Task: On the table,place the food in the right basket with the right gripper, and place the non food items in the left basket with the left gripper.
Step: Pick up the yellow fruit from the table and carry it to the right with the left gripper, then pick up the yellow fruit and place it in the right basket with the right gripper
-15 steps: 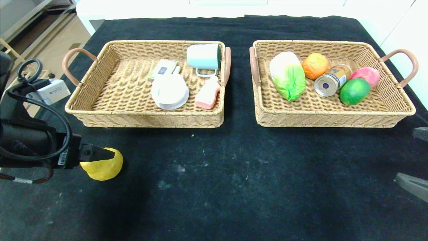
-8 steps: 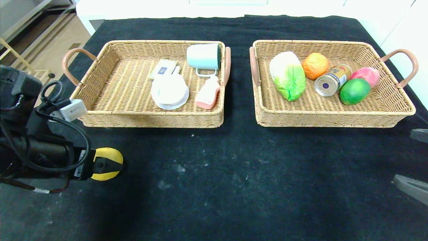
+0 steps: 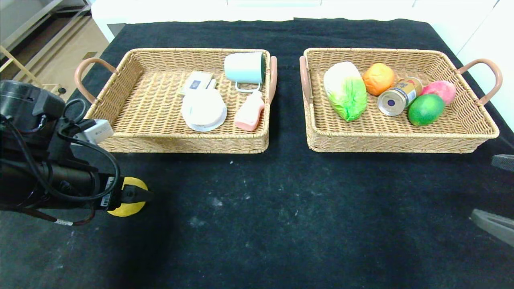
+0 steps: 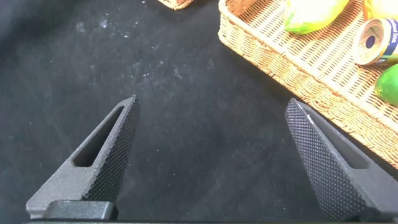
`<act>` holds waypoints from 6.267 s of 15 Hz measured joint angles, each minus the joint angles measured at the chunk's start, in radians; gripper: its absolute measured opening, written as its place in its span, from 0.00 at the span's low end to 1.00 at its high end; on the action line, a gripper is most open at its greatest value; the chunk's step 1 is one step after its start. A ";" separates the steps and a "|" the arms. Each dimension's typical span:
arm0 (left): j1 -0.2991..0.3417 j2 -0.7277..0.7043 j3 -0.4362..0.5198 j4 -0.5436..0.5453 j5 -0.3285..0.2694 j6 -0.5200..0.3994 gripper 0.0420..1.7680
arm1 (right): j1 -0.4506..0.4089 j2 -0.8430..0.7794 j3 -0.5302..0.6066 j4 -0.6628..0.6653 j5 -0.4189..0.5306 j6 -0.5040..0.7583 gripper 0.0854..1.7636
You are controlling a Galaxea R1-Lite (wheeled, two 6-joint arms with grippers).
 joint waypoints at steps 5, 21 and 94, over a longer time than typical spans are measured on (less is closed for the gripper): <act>0.001 0.010 0.001 0.001 0.001 0.001 0.78 | 0.001 0.002 0.001 0.000 0.000 0.000 0.97; -0.009 -0.014 0.001 0.016 -0.002 0.023 0.56 | 0.009 -0.001 0.001 0.001 0.002 0.000 0.97; -0.628 -0.008 0.183 -0.525 -0.095 0.169 0.96 | 0.026 0.024 0.007 -0.002 -0.031 -0.018 0.97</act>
